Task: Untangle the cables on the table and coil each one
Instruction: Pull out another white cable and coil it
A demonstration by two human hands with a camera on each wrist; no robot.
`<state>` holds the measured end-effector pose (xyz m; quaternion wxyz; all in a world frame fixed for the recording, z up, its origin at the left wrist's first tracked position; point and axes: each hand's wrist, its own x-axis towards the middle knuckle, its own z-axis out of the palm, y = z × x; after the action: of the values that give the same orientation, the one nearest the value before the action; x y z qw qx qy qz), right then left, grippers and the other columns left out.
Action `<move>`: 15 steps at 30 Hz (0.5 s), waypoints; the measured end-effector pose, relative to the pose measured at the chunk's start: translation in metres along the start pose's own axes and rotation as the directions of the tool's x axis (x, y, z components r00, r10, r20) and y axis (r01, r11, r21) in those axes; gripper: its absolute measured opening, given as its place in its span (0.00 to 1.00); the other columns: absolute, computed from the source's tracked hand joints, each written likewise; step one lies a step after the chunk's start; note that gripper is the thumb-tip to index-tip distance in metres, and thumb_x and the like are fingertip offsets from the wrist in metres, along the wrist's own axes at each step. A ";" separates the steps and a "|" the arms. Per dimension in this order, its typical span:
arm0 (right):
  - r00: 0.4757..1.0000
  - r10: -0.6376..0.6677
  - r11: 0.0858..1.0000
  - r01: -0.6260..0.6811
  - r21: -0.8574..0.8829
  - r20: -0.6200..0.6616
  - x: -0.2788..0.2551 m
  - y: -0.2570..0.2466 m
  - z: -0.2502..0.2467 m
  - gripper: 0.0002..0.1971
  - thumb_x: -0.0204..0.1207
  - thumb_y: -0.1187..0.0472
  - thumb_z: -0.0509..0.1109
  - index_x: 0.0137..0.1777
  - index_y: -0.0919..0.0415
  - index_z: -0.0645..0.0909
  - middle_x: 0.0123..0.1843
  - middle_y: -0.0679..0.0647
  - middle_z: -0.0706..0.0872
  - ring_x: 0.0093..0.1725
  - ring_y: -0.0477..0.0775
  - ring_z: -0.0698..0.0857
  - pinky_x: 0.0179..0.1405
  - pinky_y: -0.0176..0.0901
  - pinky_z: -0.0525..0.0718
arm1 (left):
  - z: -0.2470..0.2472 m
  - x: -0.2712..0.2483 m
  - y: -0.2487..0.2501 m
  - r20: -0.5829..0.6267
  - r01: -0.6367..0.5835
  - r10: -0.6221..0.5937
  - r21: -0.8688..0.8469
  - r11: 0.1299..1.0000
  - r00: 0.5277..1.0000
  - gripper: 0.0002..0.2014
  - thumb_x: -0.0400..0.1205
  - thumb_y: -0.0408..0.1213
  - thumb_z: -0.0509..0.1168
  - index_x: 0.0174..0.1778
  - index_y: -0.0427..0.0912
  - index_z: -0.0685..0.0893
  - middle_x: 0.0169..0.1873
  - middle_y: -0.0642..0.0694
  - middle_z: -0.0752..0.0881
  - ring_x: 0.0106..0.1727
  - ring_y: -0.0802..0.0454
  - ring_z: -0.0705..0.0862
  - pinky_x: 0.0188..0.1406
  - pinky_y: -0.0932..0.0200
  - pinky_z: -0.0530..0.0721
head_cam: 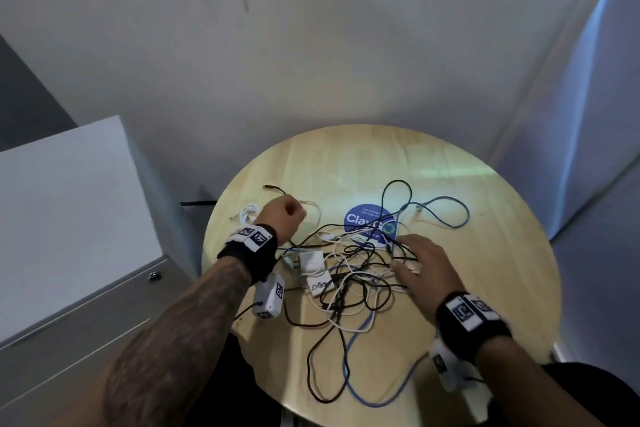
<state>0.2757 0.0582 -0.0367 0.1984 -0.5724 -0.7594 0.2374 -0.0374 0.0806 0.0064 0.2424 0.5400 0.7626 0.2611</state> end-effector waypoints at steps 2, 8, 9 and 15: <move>0.997 -0.027 0.995 0.033 -0.092 0.072 0.009 -0.012 0.002 0.18 0.78 0.50 0.70 0.69 0.47 0.81 0.75 0.46 0.76 0.76 0.53 0.70 0.76 0.46 0.69 | 0.023 -0.011 0.025 0.285 -0.086 0.044 0.138 0.987 0.958 0.08 0.80 0.46 0.70 0.44 0.44 0.86 0.45 0.44 0.88 0.48 0.46 0.85 0.50 0.55 0.82; 0.988 0.011 0.993 0.008 -0.121 0.155 0.016 -0.017 -0.004 0.11 0.80 0.48 0.67 0.59 0.47 0.83 0.64 0.46 0.84 0.66 0.55 0.79 0.65 0.49 0.78 | 0.052 -0.029 0.045 0.480 -0.174 -0.038 0.388 0.905 0.876 0.07 0.81 0.40 0.68 0.47 0.42 0.90 0.47 0.43 0.90 0.51 0.43 0.88 0.51 0.55 0.84; 0.991 0.002 0.993 0.014 -0.118 0.136 0.015 -0.020 -0.008 0.12 0.80 0.48 0.67 0.61 0.47 0.82 0.66 0.46 0.83 0.67 0.55 0.78 0.67 0.49 0.77 | 0.049 -0.029 0.046 0.426 -0.148 -0.002 0.318 0.936 0.905 0.06 0.82 0.38 0.67 0.43 0.45 0.89 0.42 0.45 0.90 0.47 0.44 0.88 0.50 0.55 0.85; 0.987 -0.098 0.989 0.083 0.121 0.126 0.025 -0.069 -0.030 0.24 0.80 0.48 0.69 0.75 0.48 0.75 0.71 0.46 0.80 0.71 0.49 0.78 0.70 0.46 0.76 | 0.012 -0.040 0.081 0.237 -0.219 0.235 -0.091 0.971 0.943 0.05 0.80 0.38 0.70 0.38 0.45 0.87 0.26 0.49 0.84 0.24 0.54 0.79 0.30 0.59 0.81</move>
<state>0.2323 0.0697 0.0289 0.1913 -0.5079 -0.7811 0.3087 0.0392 0.0668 0.0543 0.3202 0.6444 0.6507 0.2425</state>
